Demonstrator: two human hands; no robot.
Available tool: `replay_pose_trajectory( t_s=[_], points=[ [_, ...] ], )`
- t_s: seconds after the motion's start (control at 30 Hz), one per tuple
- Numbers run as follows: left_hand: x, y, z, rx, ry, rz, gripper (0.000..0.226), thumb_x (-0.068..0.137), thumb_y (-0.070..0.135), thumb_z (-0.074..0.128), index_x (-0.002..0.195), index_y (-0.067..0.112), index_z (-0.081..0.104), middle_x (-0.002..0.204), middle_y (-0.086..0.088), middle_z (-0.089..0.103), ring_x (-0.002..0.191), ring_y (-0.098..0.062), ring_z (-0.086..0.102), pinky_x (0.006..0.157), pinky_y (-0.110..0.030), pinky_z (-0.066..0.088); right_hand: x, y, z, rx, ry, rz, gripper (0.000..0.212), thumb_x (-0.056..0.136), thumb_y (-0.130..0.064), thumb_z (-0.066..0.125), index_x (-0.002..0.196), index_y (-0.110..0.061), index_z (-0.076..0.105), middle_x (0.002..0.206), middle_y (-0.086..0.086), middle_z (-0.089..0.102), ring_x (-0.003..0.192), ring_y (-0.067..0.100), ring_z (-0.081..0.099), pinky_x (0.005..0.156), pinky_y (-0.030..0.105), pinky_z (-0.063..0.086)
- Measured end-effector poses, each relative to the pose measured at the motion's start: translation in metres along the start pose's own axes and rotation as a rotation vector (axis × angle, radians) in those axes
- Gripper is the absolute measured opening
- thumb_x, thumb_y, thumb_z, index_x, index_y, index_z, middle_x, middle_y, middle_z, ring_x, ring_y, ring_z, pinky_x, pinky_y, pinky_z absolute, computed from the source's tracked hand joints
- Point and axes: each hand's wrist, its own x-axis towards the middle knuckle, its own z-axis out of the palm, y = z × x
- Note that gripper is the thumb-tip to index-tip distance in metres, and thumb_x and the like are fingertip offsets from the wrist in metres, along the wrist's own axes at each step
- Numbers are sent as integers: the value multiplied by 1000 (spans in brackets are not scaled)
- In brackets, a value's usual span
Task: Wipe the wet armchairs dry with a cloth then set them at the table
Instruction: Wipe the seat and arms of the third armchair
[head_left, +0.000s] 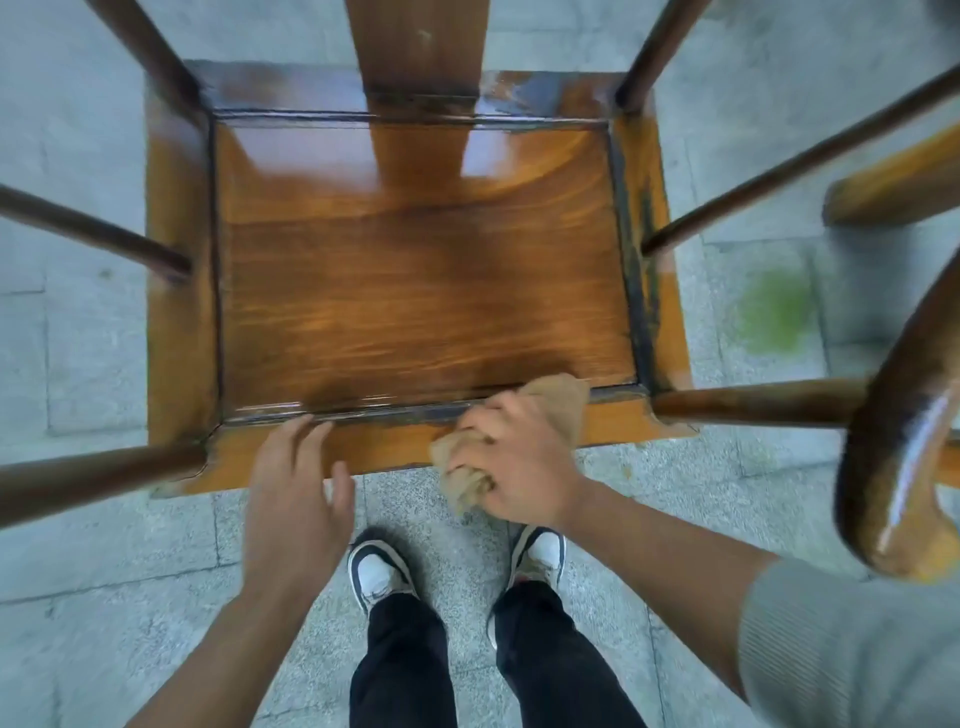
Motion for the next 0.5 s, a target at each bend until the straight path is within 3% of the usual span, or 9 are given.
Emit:
replay_pose_trajectory(
  t_s=[0.1,0.17,0.2,0.3,0.37,0.43,0.5],
  points=[
    [14,45,16,129,-150,149,59,93,19,60,146,1,42,156,-20,33,146,-35,26,119,-52,26,-64,7,1,99,-42,507,29,78,-40,70,107,-39,70,118,-5,55,108,22,45,91,43,44],
    [14,66,25,235,-239,196,64,94,24,56,151,3,34,161,-22,19,151,-36,13,122,-53,17,-94,-12,5,195,-83,734,33,81,-42,71,114,-40,67,118,-9,48,107,17,43,93,34,45],
    [13,73,29,271,-262,192,67,94,25,55,152,4,30,163,-22,13,152,-36,7,122,-53,13,-101,-22,4,257,-35,768,37,81,-37,73,117,-40,66,116,-11,45,107,17,43,93,32,46],
    [14,78,33,266,-270,202,71,89,22,58,152,3,31,163,-24,12,152,-37,7,122,-53,14,-82,-36,-14,362,346,674,60,69,-17,81,122,-40,65,118,-12,40,110,18,43,86,33,53],
    [12,67,33,274,-286,237,74,87,18,60,153,4,29,163,-21,13,152,-35,9,122,-52,16,-40,-18,-32,275,533,653,65,72,-22,82,131,-40,61,124,-4,43,113,19,42,86,32,52],
    [8,52,29,284,-306,290,80,84,14,64,154,4,27,163,-19,17,151,-34,14,121,-52,20,-1,17,-48,144,539,808,58,80,-37,75,135,-35,58,129,5,45,114,24,41,89,32,44],
    [7,37,20,299,-300,304,81,82,12,66,153,3,29,160,-20,25,149,-36,21,119,-53,25,27,43,-53,101,431,998,48,88,-46,65,132,-28,57,131,10,45,113,32,42,88,37,37]
  ],
)
